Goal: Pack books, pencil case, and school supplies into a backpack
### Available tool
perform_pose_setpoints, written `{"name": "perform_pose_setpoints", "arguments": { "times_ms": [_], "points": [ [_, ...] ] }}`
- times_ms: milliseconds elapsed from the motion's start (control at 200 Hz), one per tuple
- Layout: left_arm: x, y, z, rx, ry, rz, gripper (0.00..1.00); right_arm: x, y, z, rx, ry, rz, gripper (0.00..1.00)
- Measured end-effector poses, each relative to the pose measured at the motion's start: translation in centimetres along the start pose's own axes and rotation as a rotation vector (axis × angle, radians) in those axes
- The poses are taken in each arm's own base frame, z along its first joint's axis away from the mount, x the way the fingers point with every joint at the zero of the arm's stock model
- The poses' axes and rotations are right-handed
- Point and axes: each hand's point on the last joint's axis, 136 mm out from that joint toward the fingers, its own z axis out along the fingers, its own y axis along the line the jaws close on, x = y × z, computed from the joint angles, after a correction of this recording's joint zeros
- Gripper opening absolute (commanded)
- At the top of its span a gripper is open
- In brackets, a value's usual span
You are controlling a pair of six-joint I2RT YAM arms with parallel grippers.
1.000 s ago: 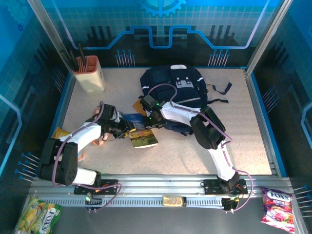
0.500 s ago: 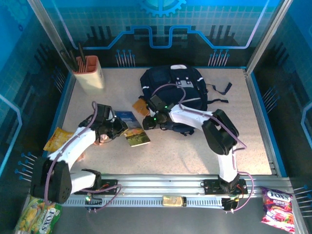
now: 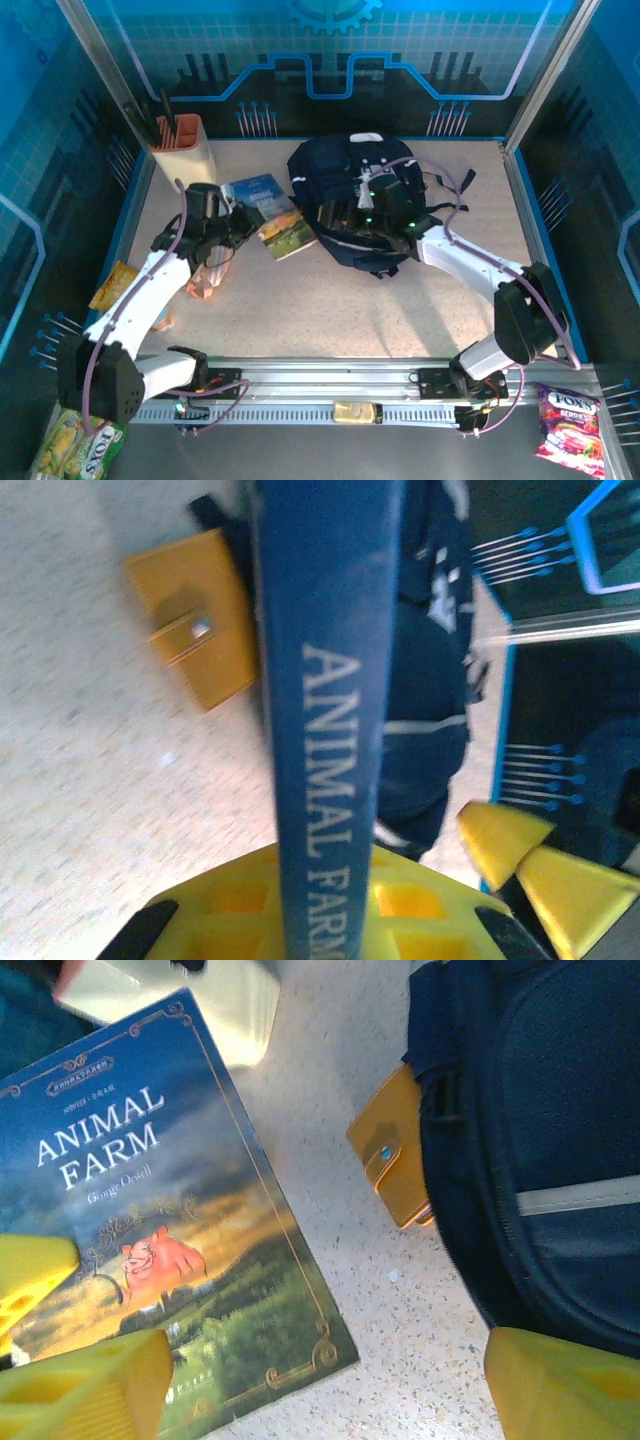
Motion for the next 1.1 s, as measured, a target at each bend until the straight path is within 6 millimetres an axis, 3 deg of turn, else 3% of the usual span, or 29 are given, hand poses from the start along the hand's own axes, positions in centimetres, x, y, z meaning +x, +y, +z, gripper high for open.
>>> {"name": "perform_pose_setpoints", "arguments": {
  "times_ms": [160, 265, 445, 640, 850, 1101],
  "points": [
    [-2.6, -3.2, 3.4, 0.116, -0.036, -0.056, 0.00, -2.5, -2.0, -1.5, -0.101, -0.097, 0.181, 0.92],
    [-3.3, -4.9, 5.6, 0.184, -0.041, -0.090, 0.00, -2.9, -3.1, -1.8, -0.150, -0.121, 0.304, 0.96],
    [-3.5, -7.0, 7.7, 0.284, -0.040, -0.151, 0.00, -4.1, -2.1, -1.7, -0.253, -0.149, 0.454, 0.92],
    [-4.0, -8.6, 7.9, 0.358, -0.051, -0.191, 0.00, -5.2, -1.3, -0.6, -0.346, -0.175, 0.559, 0.86],
    [-4.1, -10.1, 7.3, 0.424, -0.049, -0.202, 0.00, -5.9, 0.0, 2.2, -0.418, -0.150, 0.612, 0.68],
    [-4.1, -10.7, 7.1, 0.456, -0.037, -0.207, 0.00, -7.1, 2.7, 2.1, -0.521, -0.164, 0.596, 0.46]
  ]
}}
